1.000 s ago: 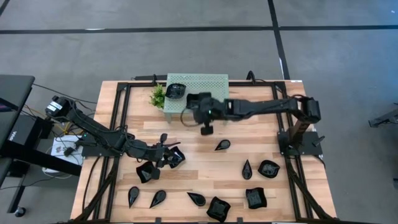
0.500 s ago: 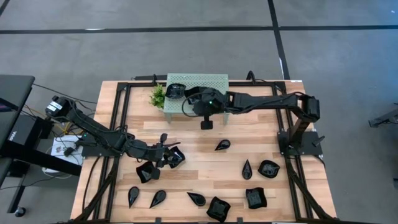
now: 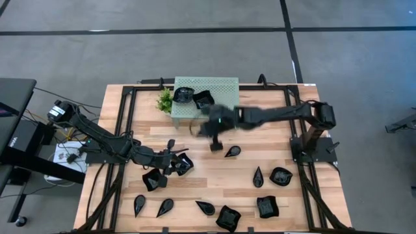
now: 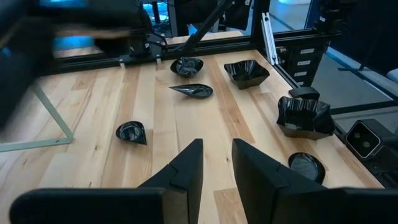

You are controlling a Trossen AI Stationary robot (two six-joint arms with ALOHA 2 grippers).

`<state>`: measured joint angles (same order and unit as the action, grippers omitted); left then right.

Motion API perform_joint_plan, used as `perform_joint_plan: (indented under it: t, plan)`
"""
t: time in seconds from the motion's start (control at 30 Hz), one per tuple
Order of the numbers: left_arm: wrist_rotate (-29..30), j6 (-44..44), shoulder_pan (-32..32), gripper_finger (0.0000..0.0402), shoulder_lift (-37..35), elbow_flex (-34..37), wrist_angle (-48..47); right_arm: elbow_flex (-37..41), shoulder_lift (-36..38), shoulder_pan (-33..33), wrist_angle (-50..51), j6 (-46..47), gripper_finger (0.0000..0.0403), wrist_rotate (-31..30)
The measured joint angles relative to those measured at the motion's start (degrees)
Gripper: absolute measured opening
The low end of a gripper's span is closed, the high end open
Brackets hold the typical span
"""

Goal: Pick & Place Mini shaped plates
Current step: Stack the distorted square plate on top of the other distorted square plate on the shelf

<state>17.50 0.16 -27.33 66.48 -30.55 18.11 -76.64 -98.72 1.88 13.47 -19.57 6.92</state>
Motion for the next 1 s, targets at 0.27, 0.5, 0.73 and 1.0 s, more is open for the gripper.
perform_joint_plan:
  t: [0.27, 0.5, 0.73, 1.0]
  plan:
    - [0.00, 0.00, 0.00, 0.0087, 0.01, 0.00, 0.01, 6.09, -0.07, -12.20, -7.94, 1.54, 0.0035, -1.89]
    - [5.94, 0.02, 0.52, 0.0087, -0.47, 0.02, 1.45, 6.31, -8.52, -17.01, -23.30, 4.47, 0.0103, -4.99]
    - [13.77, 0.13, 0.46, 0.0087, -2.56, 0.01, 1.55, 0.18, -19.55, -16.29, -23.98, 7.51, 0.0132, -8.87]
    - [14.42, 2.56, 0.44, 0.0087, -4.16, 0.00, 1.27, -8.27, -27.09, -14.82, -17.15, 7.49, 0.0121, -8.23]
